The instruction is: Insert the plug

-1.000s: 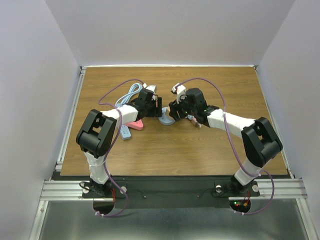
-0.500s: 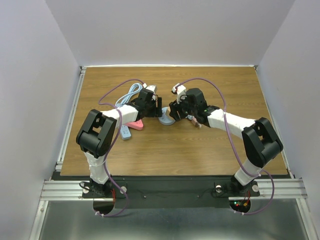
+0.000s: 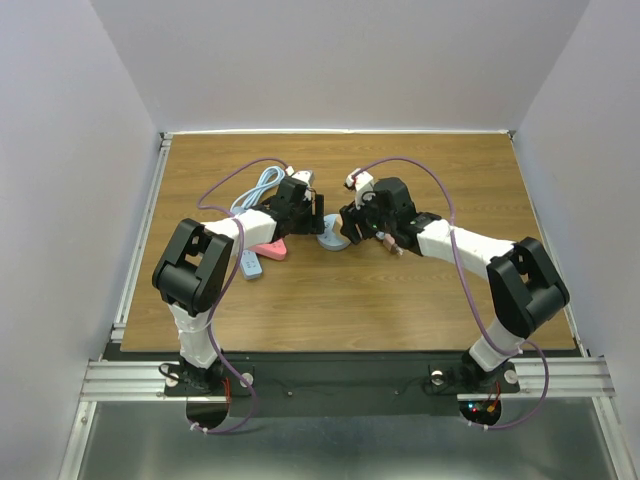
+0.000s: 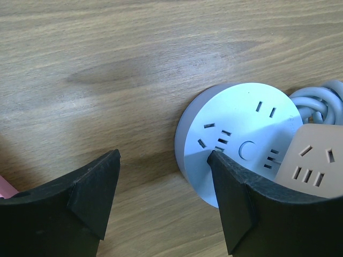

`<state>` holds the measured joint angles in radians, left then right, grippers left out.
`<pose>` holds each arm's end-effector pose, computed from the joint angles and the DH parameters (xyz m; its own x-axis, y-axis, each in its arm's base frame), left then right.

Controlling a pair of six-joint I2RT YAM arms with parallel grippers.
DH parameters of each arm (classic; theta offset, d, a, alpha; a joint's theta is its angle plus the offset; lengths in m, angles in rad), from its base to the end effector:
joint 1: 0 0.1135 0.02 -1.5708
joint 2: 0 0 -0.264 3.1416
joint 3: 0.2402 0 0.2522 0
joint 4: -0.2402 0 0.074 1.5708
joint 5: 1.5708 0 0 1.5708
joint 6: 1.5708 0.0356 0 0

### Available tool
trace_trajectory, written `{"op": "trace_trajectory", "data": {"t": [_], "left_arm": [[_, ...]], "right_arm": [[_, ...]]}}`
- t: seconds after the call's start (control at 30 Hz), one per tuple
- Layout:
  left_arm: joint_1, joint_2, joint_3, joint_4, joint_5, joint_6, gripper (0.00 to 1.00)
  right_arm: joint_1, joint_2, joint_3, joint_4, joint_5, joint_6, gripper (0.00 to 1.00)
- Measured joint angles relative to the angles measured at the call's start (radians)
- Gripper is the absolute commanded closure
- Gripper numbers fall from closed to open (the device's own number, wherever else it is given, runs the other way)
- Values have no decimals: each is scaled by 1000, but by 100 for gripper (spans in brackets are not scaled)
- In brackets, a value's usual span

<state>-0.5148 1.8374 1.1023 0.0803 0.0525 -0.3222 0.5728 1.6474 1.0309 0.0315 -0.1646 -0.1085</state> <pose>0.3458 -0.1978 0.1817 -0.6700 0.0157 -0.7422 0.3329 0.9000 -0.2815 0.3042 0.2031 0.2238 -0.3910 -0.3793 -0.8386 -0.6959 0.7181 -0.0003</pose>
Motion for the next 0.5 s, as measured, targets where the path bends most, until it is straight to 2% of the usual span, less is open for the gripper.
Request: {"op": "trace_trajectory", "data": {"t": [0.5], "left_arm": [[0, 0, 7, -12, 1, 8, 21]], "right_arm": [[0, 3, 2, -2, -14, -13, 100]]}}
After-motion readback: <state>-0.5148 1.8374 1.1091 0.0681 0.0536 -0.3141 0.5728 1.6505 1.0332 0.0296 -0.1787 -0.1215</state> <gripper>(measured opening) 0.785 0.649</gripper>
